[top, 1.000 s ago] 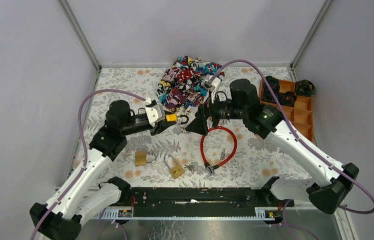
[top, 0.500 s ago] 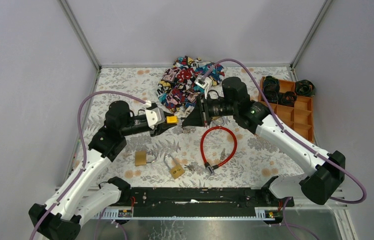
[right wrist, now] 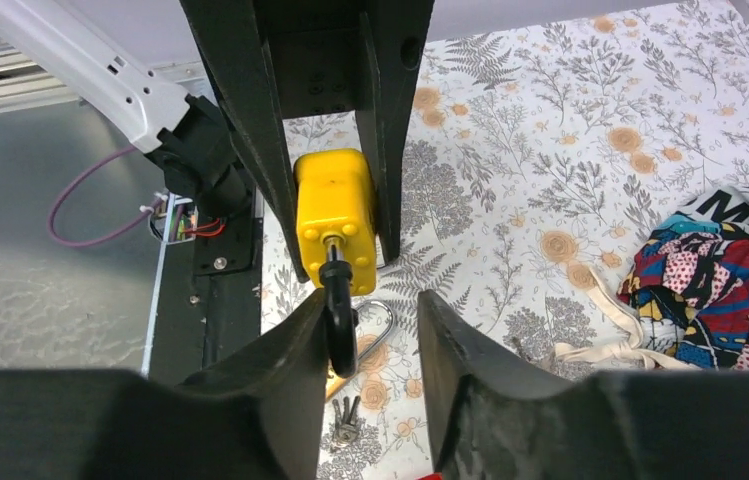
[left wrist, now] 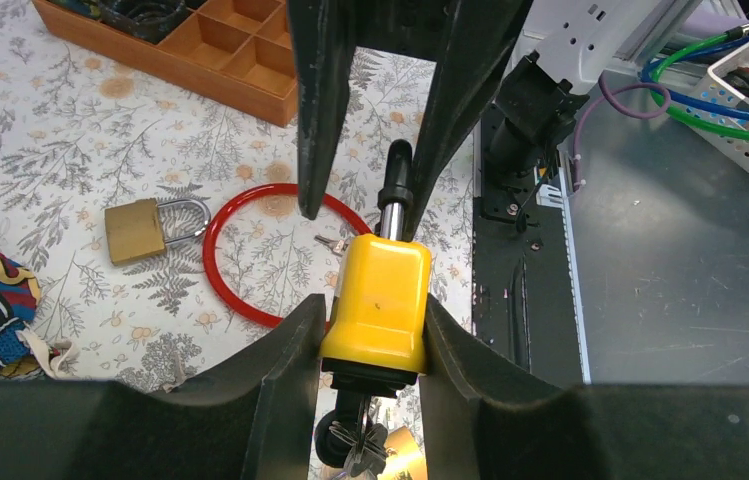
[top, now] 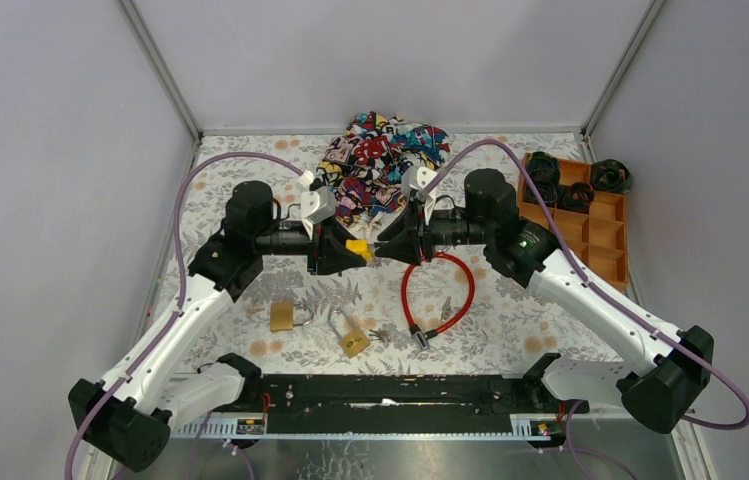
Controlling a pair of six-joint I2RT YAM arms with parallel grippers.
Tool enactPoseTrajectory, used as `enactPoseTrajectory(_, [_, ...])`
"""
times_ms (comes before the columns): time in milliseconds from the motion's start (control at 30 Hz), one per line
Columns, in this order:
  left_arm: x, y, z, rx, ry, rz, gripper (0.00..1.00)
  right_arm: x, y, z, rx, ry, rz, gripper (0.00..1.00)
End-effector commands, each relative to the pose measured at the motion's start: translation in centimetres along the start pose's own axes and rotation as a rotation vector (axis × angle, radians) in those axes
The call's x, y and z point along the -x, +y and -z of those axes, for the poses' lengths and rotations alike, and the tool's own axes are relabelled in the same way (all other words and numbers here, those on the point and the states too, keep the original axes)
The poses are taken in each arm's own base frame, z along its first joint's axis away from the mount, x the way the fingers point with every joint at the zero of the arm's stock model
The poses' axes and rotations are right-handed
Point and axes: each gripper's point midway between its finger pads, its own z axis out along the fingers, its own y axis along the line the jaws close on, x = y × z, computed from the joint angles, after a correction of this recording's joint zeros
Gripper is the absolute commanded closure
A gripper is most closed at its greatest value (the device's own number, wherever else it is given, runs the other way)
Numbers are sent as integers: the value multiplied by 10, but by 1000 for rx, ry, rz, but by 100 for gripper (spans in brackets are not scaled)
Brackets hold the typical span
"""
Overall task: Lock with the key
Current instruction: Lock the lock.
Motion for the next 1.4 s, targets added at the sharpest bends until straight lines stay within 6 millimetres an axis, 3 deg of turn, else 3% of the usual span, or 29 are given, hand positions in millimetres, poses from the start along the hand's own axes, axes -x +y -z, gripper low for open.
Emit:
enactPoseTrajectory(0, [38, -31, 1, -143, -74, -89, 100, 19, -18, 4, -69, -18, 178, 54])
enactPoseTrajectory(133, [38, -29, 3, -120, -63, -114, 100, 15, -2, 10, 0, 45, 125, 34])
enactPoseTrajectory(200, [34, -28, 4, -119, -46, -143, 100, 16, 4, 13, 5, 54, 86, 29])
enactPoseTrajectory(700, [23, -15, -1, -59, 1, -180, 100, 22, 14, 5, 70, 37, -7, 35])
enactPoseTrajectory(767, [24, -15, -1, -60, 1, -181, 100, 18, 14, 4, 62, 51, -7, 44])
enactPoseTrajectory(867, [23, -17, -3, -68, 2, -180, 100, 17, 13, 0, 49, 53, -4, 81])
enactPoseTrajectory(933, [22, -18, -5, -74, 4, -175, 100, 20, 11, 0, 36, 42, 3, 98])
enactPoseTrajectory(1067, [23, -17, -6, -60, -7, -145, 100, 39, 9, 3, -6, -41, 14, 100])
enactPoseTrajectory(1100, [25, -18, -6, -55, -21, -137, 84, 45, 8, 6, -23, -71, 17, 100])
enactPoseTrajectory(1167, [33, -20, -5, -51, -59, -141, 42, 57, 3, 13, -44, -132, 25, 100])
enactPoseTrajectory(1267, [40, -17, -3, -29, -92, -131, 24, 75, 7, 24, -25, -215, -3, 100])
enactPoseTrajectory(1367, [47, 2, 7, 17, -141, -35, 17, 83, 14, 32, -9, -247, 6, 100])
